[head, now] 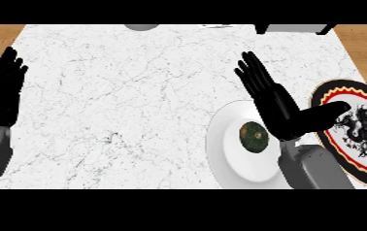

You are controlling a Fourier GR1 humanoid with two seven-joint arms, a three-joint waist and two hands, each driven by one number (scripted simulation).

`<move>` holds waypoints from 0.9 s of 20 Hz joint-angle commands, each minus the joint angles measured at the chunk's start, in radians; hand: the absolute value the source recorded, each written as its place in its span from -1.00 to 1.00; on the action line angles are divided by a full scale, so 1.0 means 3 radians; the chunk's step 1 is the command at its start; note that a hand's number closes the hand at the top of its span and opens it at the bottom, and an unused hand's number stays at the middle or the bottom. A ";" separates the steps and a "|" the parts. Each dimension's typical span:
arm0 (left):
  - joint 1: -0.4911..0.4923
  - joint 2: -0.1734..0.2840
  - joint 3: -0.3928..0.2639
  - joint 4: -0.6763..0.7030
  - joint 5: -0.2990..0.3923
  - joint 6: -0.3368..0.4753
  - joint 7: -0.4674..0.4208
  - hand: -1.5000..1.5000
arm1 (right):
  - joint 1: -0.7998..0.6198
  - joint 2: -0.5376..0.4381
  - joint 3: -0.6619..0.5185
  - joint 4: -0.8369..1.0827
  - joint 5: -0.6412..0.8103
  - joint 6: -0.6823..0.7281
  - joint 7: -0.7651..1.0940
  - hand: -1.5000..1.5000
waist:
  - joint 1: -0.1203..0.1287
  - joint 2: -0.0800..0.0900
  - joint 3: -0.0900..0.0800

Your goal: Pick the squash from the plate and place it in the plate

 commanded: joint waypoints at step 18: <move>0.0447 -0.0795 -0.0885 -0.0271 -0.0290 0.0110 0.0270 0.00 | 0.0612 -0.0741 -0.0214 0.0590 0.0504 0.1356 -0.2184 -1.00 | 0.0039 0.0070 0.0087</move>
